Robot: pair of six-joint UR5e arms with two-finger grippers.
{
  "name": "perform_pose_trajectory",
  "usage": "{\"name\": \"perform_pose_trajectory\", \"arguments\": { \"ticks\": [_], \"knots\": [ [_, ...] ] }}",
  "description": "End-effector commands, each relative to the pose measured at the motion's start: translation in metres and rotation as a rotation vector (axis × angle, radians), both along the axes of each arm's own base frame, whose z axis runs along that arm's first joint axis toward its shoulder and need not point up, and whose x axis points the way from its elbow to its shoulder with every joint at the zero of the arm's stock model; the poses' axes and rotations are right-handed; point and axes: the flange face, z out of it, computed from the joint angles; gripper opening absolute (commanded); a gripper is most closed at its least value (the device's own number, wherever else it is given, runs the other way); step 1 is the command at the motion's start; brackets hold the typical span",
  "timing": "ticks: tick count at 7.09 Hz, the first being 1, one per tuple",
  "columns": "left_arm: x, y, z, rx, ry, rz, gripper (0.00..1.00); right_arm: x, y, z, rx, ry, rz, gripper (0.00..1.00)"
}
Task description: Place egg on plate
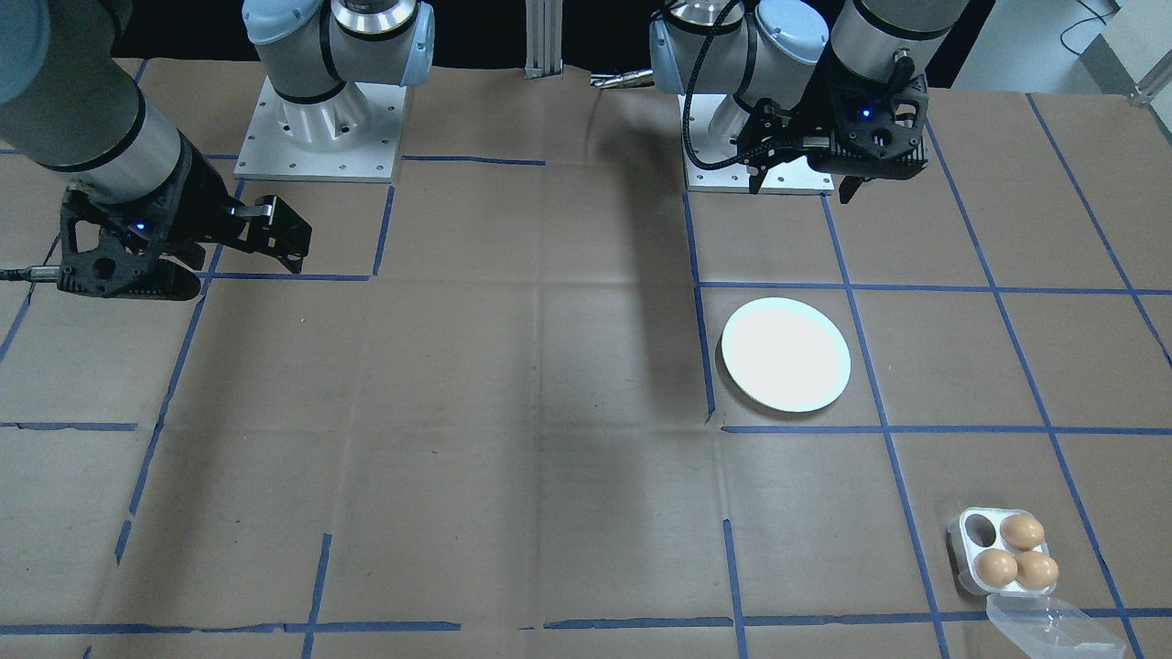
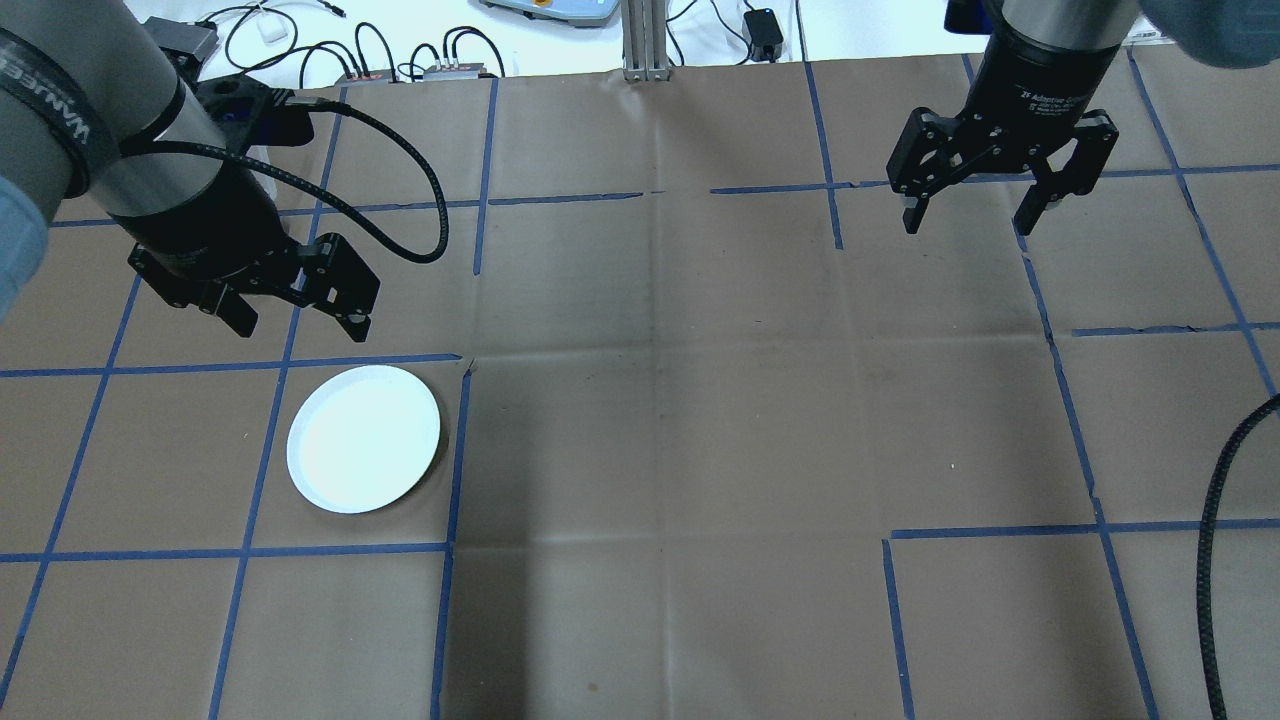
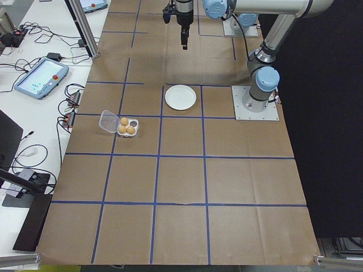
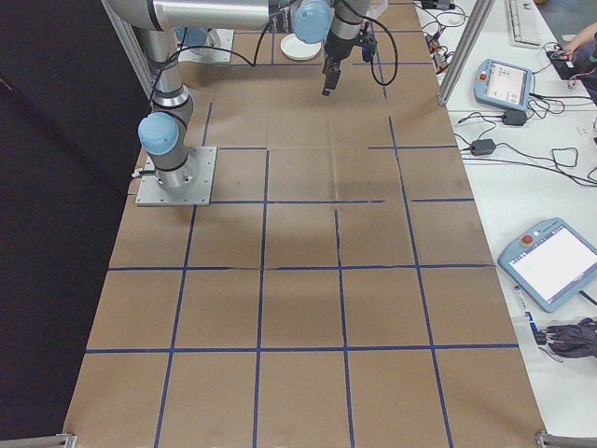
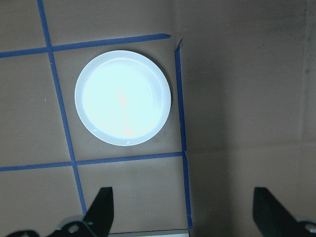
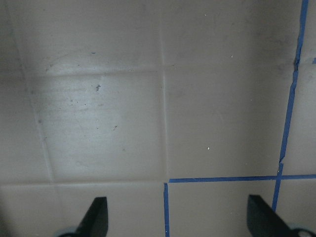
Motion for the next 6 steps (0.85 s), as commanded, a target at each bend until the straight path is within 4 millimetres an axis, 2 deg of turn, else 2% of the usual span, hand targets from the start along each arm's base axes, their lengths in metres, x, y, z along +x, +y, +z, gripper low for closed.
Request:
{"name": "perform_pose_trajectory", "arguments": {
  "ticks": [1,6],
  "knots": [
    [0.0003,0.0012,0.0018,-0.007,-0.002,-0.006,1.0,-0.0002,-0.0003,-0.0006,0.001,0.001,0.0,1.0],
    [0.0016,-0.0003,0.0013,-0.006,-0.002,0.009,1.0,-0.0001,0.0002,0.0002,0.0,0.002,0.0,1.0]
  ]
}}
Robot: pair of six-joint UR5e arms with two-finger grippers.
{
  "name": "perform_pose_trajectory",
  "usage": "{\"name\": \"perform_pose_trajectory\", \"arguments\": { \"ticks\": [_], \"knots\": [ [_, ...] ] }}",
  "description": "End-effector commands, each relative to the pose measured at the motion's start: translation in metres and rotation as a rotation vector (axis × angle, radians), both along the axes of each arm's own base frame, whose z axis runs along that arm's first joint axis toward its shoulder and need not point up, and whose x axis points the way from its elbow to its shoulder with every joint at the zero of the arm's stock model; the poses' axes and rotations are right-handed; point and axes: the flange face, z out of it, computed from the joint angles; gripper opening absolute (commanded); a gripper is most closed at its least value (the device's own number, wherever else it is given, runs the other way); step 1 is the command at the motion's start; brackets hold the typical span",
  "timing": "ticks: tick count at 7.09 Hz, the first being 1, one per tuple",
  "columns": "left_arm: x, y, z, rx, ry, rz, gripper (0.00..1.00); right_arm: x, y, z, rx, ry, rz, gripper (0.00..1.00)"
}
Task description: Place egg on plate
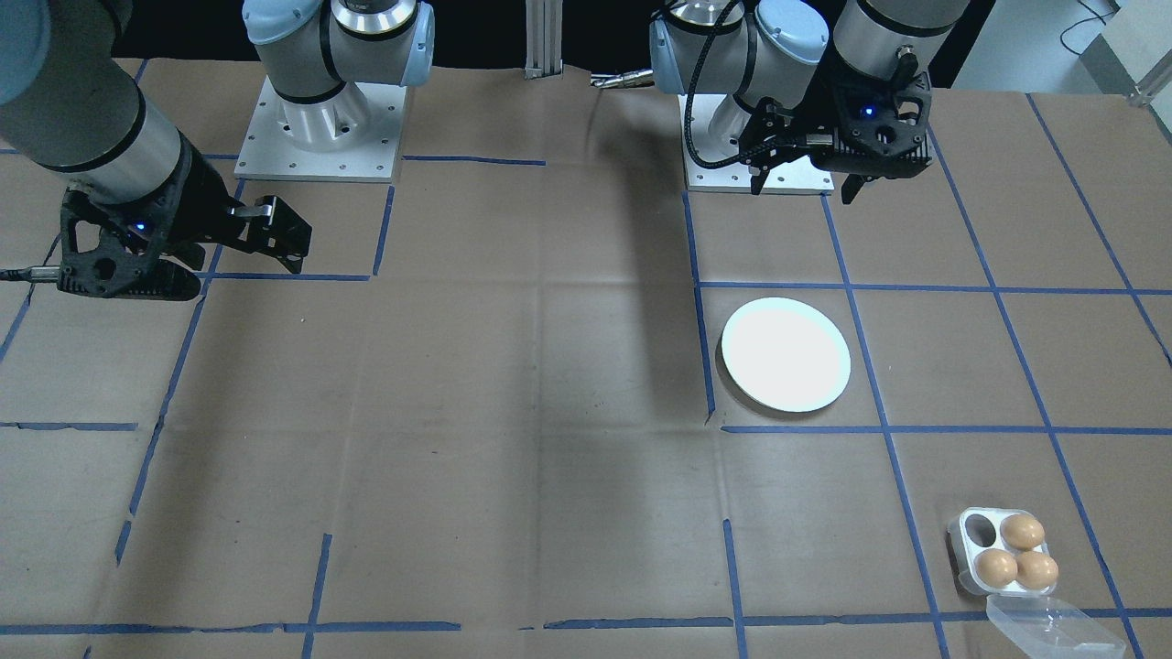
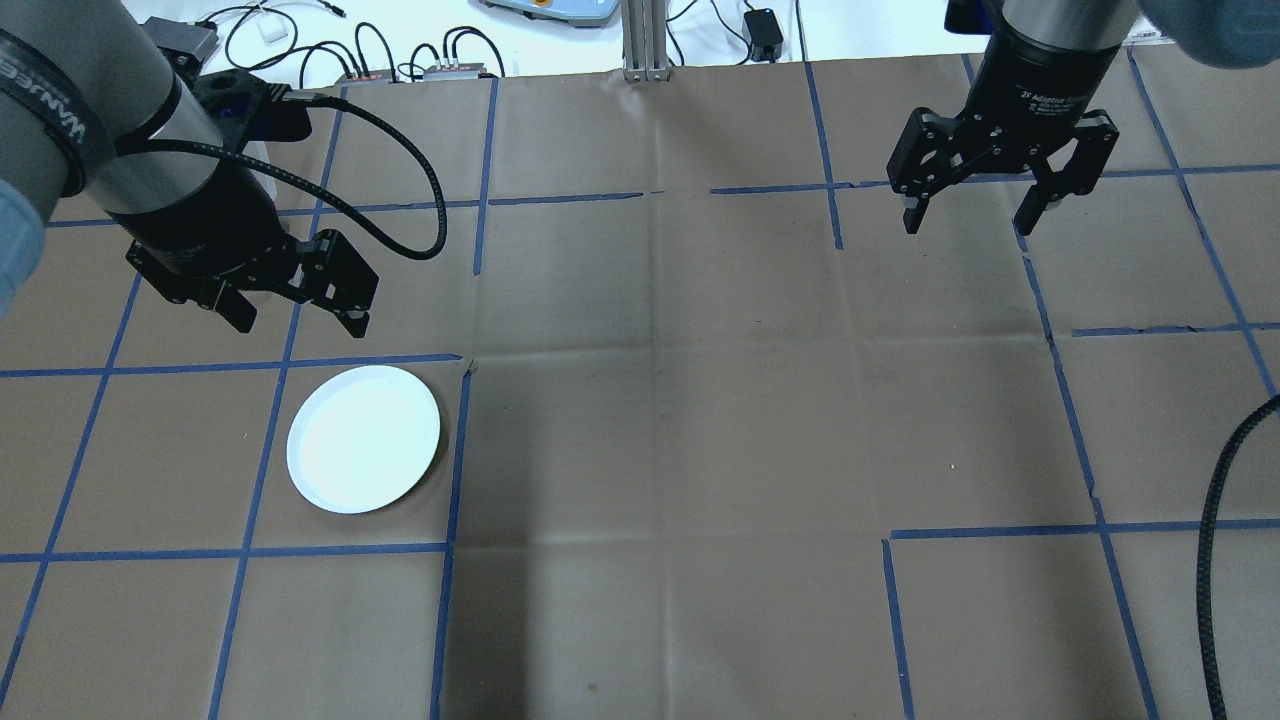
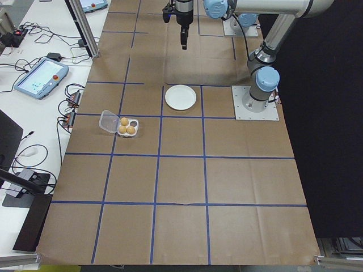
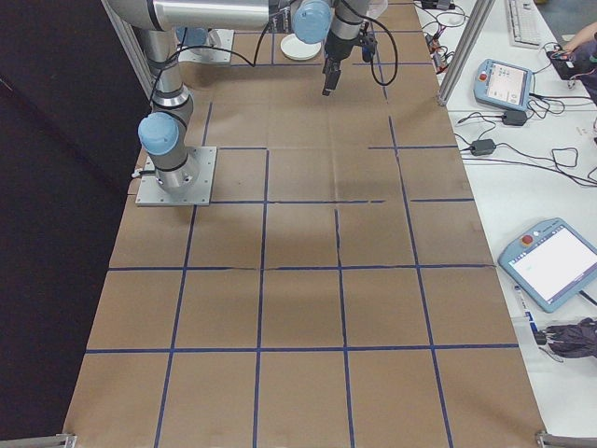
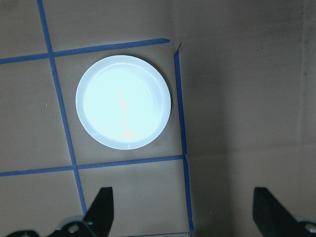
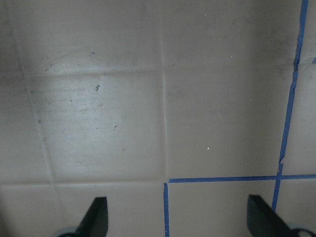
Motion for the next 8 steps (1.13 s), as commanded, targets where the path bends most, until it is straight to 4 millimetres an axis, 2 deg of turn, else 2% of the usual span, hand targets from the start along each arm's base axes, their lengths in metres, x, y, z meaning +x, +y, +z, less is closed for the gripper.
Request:
{"name": "perform_pose_trajectory", "arguments": {
  "ticks": [1,6,7,8],
  "knots": [
    [0.002,-0.004,-0.005,0.02,-0.002,0.006,1.0,0.0,0.0,0.0,-0.001,0.001,0.0,1.0],
    [0.005,0.009,0.018,-0.04,-0.026,0.009,1.0,0.0,0.0,0.0,-0.001,-0.001,0.0,1.0],
    [0.007,0.011,0.026,-0.059,-0.024,-0.001,1.0,0.0,0.0,0.0,-0.001,0.001,0.0,1.0],
    [0.016,0.011,0.023,-0.061,-0.025,0.017,1.0,0.0,0.0,0.0,-0.001,-0.001,0.0,1.0]
  ]
}}
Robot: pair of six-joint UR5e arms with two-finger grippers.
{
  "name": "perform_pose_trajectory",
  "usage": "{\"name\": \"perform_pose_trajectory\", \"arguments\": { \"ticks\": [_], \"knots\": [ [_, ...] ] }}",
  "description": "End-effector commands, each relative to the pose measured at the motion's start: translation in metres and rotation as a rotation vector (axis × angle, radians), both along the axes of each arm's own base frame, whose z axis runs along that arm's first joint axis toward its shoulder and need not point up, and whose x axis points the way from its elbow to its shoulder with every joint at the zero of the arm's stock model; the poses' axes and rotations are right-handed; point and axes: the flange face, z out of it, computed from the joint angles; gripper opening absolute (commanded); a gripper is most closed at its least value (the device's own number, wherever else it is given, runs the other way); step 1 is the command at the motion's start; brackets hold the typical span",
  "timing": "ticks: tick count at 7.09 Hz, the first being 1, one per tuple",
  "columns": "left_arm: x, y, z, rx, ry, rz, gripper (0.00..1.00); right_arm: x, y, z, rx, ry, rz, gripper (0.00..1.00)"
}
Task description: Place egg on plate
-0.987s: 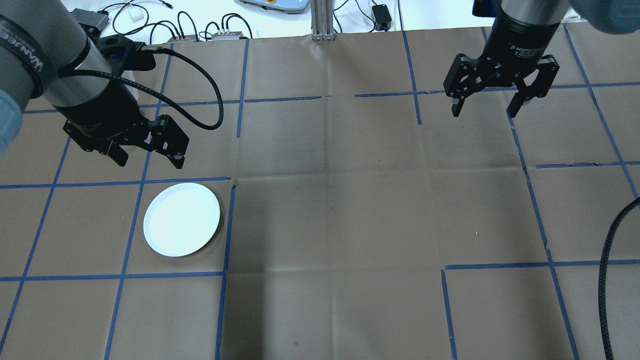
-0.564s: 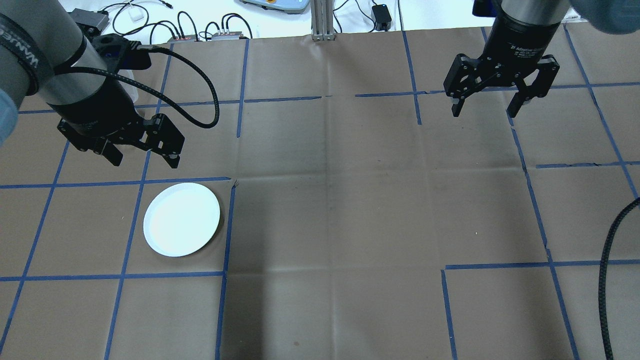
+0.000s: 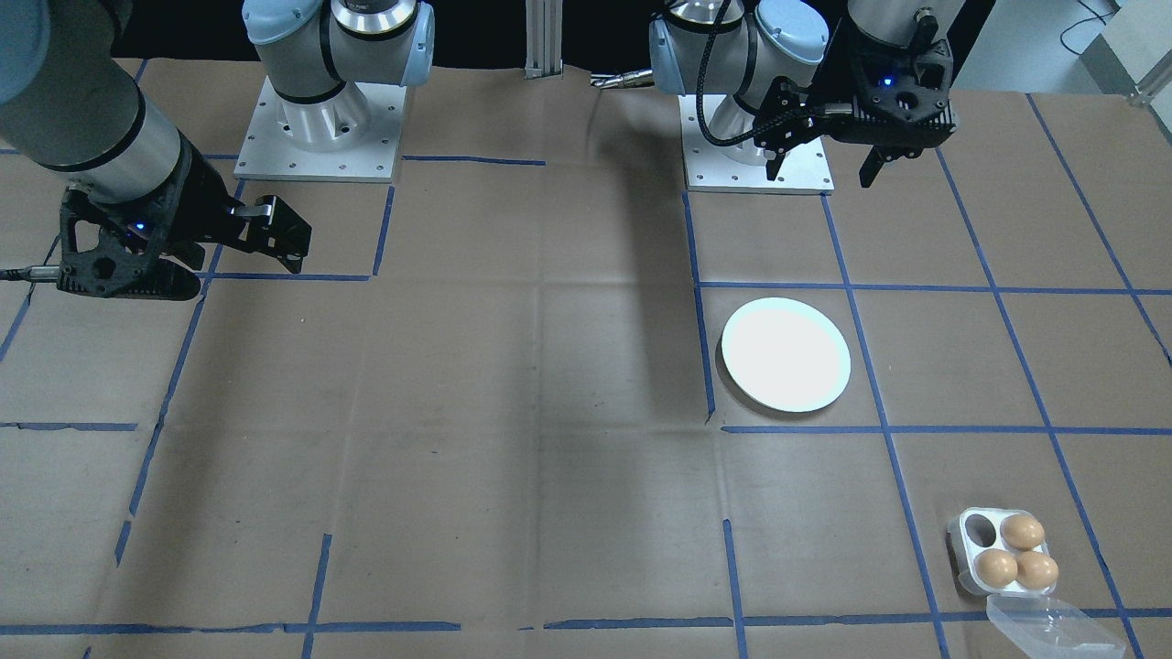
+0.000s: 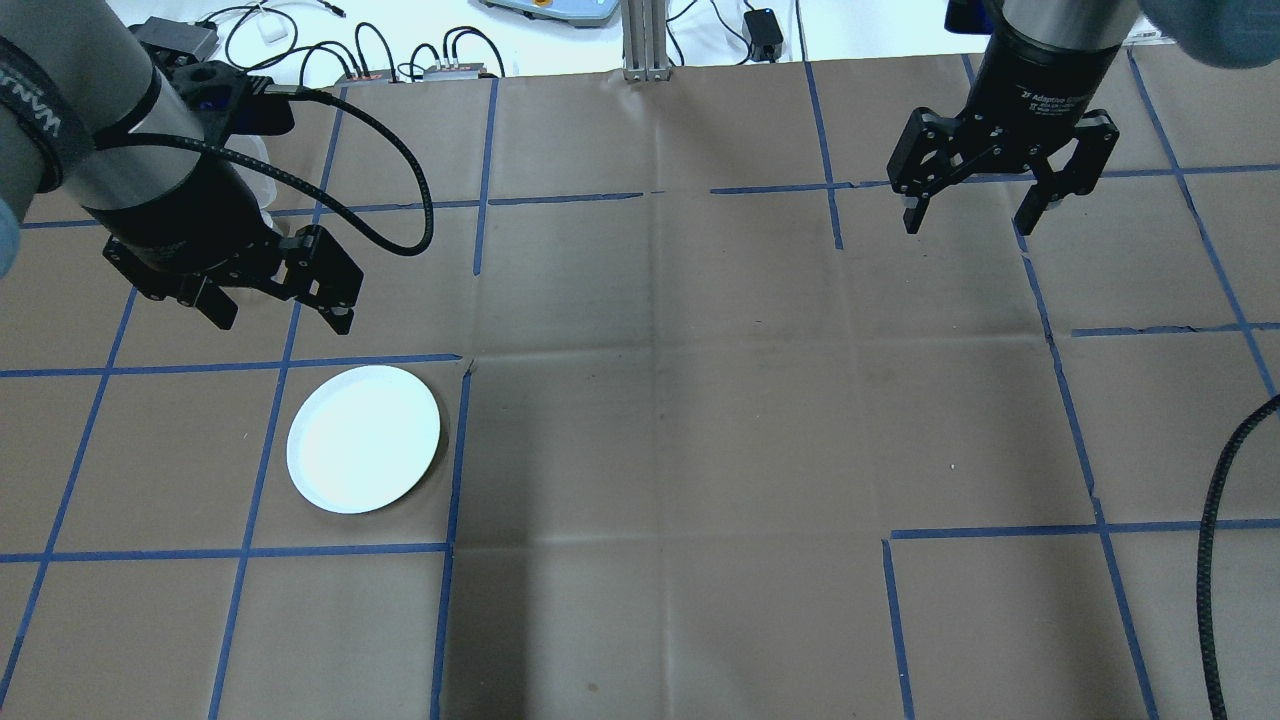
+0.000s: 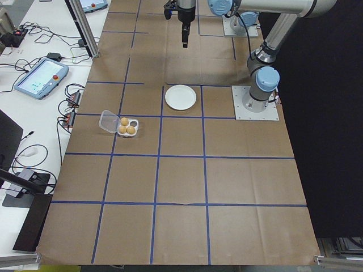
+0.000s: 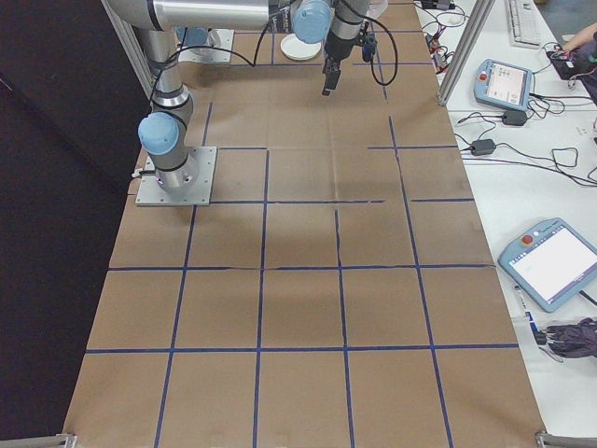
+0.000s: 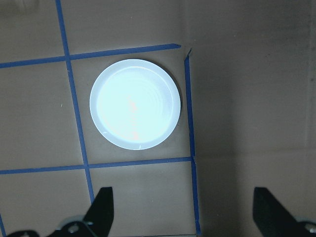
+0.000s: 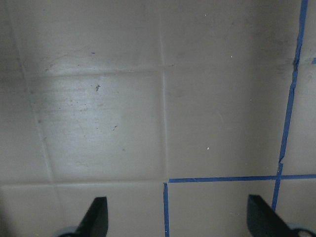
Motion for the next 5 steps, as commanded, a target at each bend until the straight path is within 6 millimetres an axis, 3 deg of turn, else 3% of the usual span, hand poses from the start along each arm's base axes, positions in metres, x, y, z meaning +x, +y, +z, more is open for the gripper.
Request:
{"name": "perform_pose_trajectory", "arguments": {
  "ticks": [1,3,4,5],
  "knots": [
    [0.029,-0.004,0.0,-0.005,0.002,0.05,1.0,0.0,0.0,-0.001,0.002,0.001,0.0,1.0],
    [0.104,-0.016,-0.009,0.017,0.018,0.059,1.0,0.0,0.0,0.0,0.0,-0.001,0.0,1.0],
    [0.125,-0.022,-0.019,0.04,0.016,0.096,1.0,0.0,0.0,0.0,0.0,-0.001,0.0,1.0],
    [0.135,-0.044,-0.044,0.079,0.028,0.089,1.0,0.0,0.0,0.0,0.0,0.001,0.0,1.0]
  ]
}}
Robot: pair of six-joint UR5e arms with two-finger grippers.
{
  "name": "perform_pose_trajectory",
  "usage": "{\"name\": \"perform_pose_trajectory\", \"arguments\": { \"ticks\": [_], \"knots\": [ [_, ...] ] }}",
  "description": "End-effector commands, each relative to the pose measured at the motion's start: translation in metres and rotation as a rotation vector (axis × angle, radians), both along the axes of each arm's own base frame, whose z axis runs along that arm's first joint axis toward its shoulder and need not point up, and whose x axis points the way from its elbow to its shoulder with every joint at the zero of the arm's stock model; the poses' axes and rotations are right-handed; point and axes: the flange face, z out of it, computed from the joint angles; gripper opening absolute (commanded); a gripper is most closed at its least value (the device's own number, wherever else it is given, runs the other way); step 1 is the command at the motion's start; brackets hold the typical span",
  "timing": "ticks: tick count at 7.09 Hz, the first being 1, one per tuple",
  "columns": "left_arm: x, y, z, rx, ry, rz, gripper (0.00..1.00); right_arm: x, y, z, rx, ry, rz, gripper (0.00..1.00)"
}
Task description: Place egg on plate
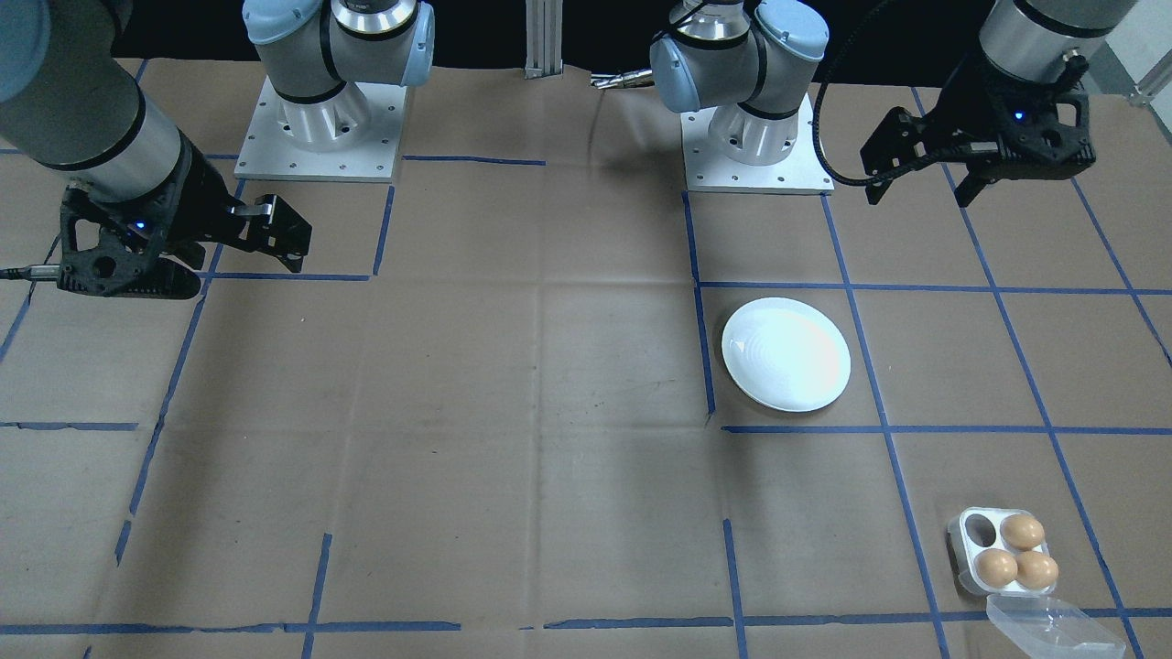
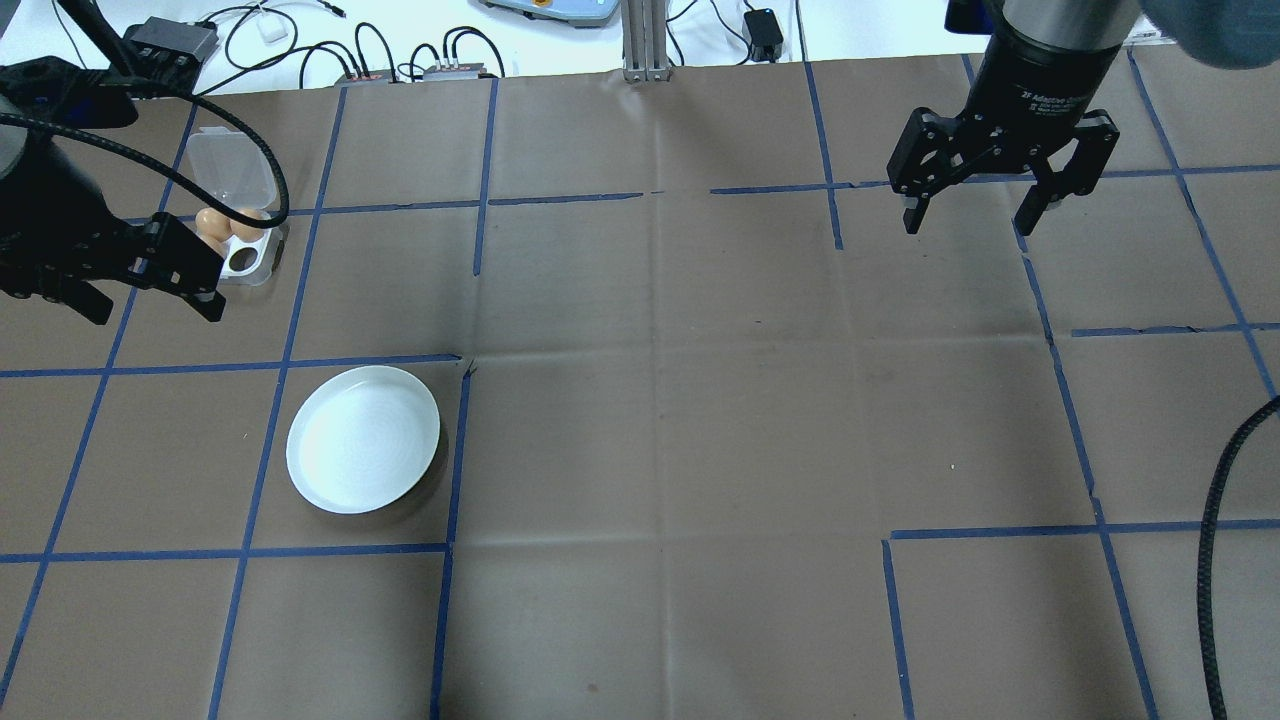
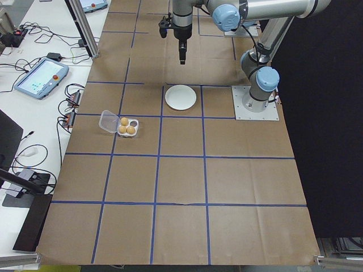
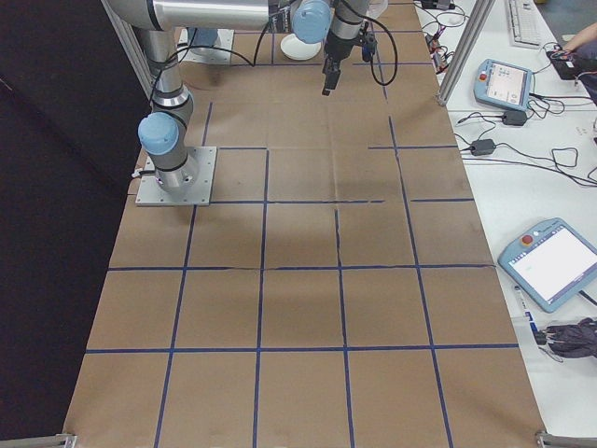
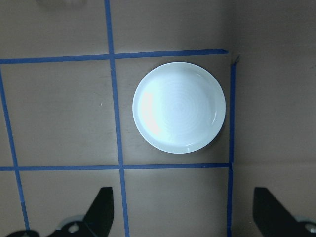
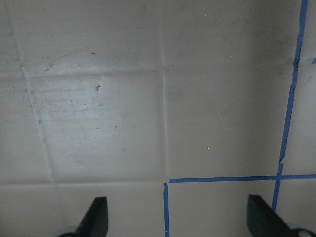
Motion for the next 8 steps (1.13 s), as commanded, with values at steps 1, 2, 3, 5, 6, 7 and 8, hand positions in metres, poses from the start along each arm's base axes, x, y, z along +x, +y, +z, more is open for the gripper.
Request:
{"name": "perform_pose_trajectory", "arguments": {
  "ticks": [1,2,3,5,6,7,8],
  "knots": [
    [0.039,-0.065,-0.053,-0.016,-0.01,0.004,1.0,0.0,0.0,0.0,0.0,0.0,0.0,1.0],
    [0.072,-0.097,-0.09,-0.034,-0.042,-0.018,1.0,0.0,0.0,0.0,0.0,0.0,0.0,1.0],
    [0.115,-0.11,-0.117,-0.038,-0.046,-0.016,1.0,0.0,0.0,0.0,0.0,0.0,0.0,1.0],
    [0.162,-0.124,-0.167,-0.012,-0.034,0.034,1.0,0.0,0.0,0.0,0.0,0.0,0.0,1.0],
    [0.175,-0.139,-0.19,-0.032,-0.036,0.044,1.0,0.0,0.0,-0.001,0.001,0.001,0.0,1.0],
    [0.185,-0.157,-0.212,-0.039,-0.041,0.041,1.0,0.0,0.0,0.0,0.0,0.0,0.0,1.0],
    [0.195,-0.179,-0.225,-0.043,-0.033,0.042,1.0,0.0,0.0,0.0,0.0,0.001,0.0,1.0]
  ]
}}
